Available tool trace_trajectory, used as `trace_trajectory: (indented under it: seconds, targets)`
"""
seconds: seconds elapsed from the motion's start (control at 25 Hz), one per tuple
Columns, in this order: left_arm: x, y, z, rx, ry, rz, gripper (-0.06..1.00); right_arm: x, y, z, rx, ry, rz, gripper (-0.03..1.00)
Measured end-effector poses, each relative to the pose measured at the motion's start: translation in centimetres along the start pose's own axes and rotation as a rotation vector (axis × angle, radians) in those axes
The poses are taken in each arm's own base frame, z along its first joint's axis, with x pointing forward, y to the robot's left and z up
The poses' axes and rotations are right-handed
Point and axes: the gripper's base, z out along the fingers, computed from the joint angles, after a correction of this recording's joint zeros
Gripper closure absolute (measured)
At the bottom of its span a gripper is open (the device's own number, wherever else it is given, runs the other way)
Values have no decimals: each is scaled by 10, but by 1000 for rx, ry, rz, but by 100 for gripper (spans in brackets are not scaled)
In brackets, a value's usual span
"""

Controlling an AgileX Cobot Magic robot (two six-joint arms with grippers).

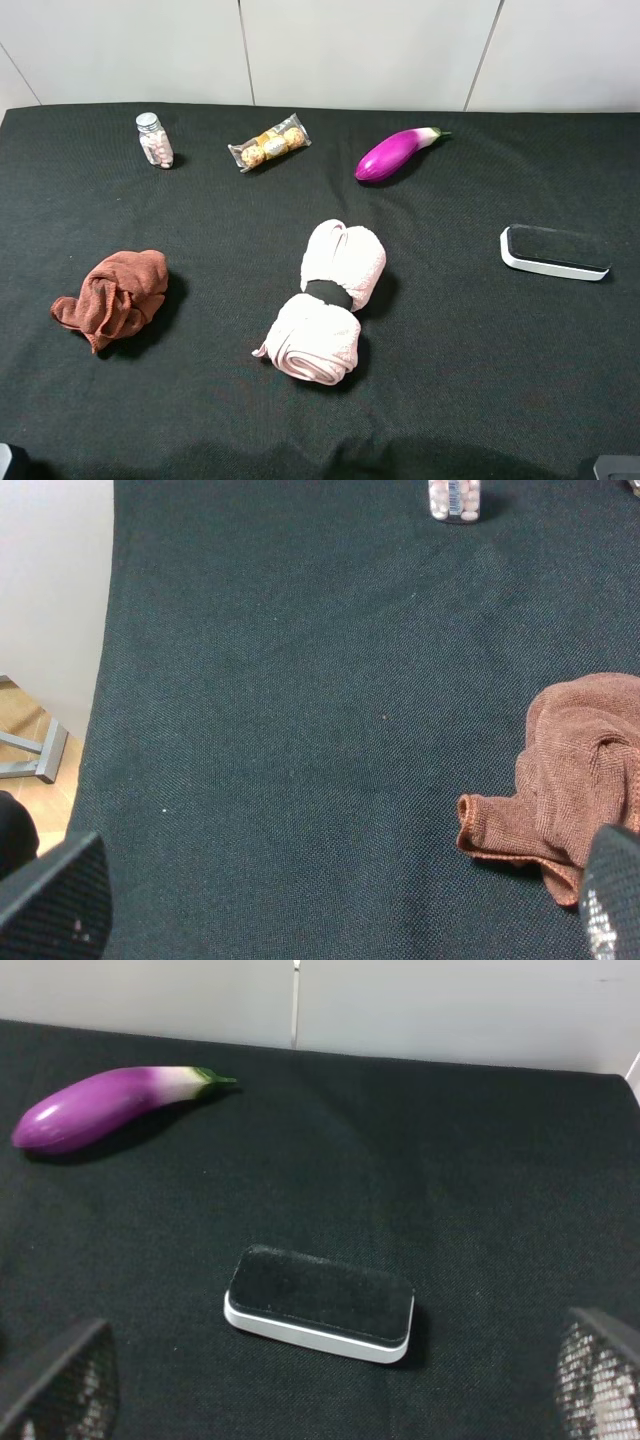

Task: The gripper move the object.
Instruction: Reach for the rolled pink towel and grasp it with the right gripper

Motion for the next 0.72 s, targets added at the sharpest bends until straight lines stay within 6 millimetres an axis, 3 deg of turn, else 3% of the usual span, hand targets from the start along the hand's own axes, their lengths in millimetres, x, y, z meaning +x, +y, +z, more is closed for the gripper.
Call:
trace_trajectory:
  seconds: [0.56, 0.72]
  targets:
    - [0, 0, 0, 0, 0, 0, -5, -75, -1, 24, -48, 163, 33, 31]
    - [0, 0, 0, 0, 0, 0, -5, -86, 1, 38, -80, 238, 55, 31]
